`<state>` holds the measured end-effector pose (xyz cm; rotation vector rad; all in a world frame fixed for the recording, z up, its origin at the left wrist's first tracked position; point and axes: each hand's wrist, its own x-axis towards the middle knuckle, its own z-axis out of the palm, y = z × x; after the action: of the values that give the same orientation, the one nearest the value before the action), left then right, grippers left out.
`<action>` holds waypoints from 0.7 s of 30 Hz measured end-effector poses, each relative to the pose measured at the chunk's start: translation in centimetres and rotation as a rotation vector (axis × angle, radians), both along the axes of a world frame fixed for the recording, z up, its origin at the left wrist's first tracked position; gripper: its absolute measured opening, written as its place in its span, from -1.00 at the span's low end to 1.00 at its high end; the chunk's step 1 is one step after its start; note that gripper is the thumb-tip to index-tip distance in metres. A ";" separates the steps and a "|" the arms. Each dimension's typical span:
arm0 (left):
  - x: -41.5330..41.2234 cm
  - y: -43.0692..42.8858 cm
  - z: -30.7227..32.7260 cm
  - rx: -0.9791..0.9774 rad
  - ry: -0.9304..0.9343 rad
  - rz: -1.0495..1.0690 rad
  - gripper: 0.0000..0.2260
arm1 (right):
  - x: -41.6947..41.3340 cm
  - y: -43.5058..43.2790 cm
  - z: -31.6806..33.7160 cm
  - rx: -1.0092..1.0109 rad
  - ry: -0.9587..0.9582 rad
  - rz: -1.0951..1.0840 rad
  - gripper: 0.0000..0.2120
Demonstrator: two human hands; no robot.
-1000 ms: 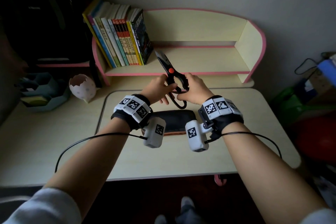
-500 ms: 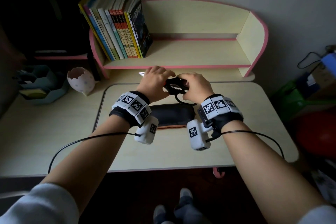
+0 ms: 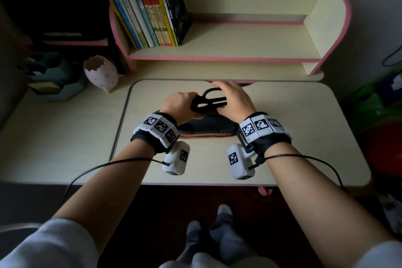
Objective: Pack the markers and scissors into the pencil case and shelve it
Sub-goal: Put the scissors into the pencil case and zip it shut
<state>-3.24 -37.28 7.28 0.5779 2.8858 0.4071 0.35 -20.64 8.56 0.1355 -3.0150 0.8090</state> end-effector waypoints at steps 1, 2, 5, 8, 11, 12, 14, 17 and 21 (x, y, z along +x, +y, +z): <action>0.1 -0.4 -0.5 0.022 -0.020 0.029 -0.65 | 0.0 0.2 -0.5 -0.004 -0.014 -0.020 -0.35; 0.3 -0.9 -1.1 0.041 -0.039 0.052 -0.67 | 0.1 0.5 -1.0 -0.008 -0.039 -0.036 -0.30; 0.9 -1.9 -2.6 0.086 -0.085 0.110 -0.72 | 0.3 1.1 -2.8 0.021 -0.122 -0.070 -0.23; 1.6 -2.2 -4.1 0.102 -0.099 0.162 -0.72 | 0.5 1.3 -5.0 0.083 -0.192 -0.056 -0.20; 2.4 -2.4 -5.4 0.119 -0.083 0.207 -0.65 | 0.6 1.2 -7.0 0.132 -0.258 -0.021 -0.14; 2.7 -2.4 -5.9 0.123 -0.075 0.226 -0.64 | 0.6 1.2 -7.6 0.162 -0.276 -0.013 -0.12; 3.2 -2.5 -6.7 0.129 -0.058 0.263 -0.67 | 0.5 1.3 -8.8 0.254 -0.327 0.003 -0.07; 3.7 -2.7 -7.4 0.163 -0.030 0.297 -0.71 | 0.4 1.8 -9.9 0.330 -0.347 -0.001 -0.07; 4.2 -2.9 -8.1 0.218 0.011 0.309 -0.76 | 0.2 2.2 -10.5 0.272 -0.336 -0.023 -0.15</action>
<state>0.94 -40.18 -0.80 0.1591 2.9662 0.7713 0.56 -18.44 -1.93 -0.0377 -3.4233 0.4539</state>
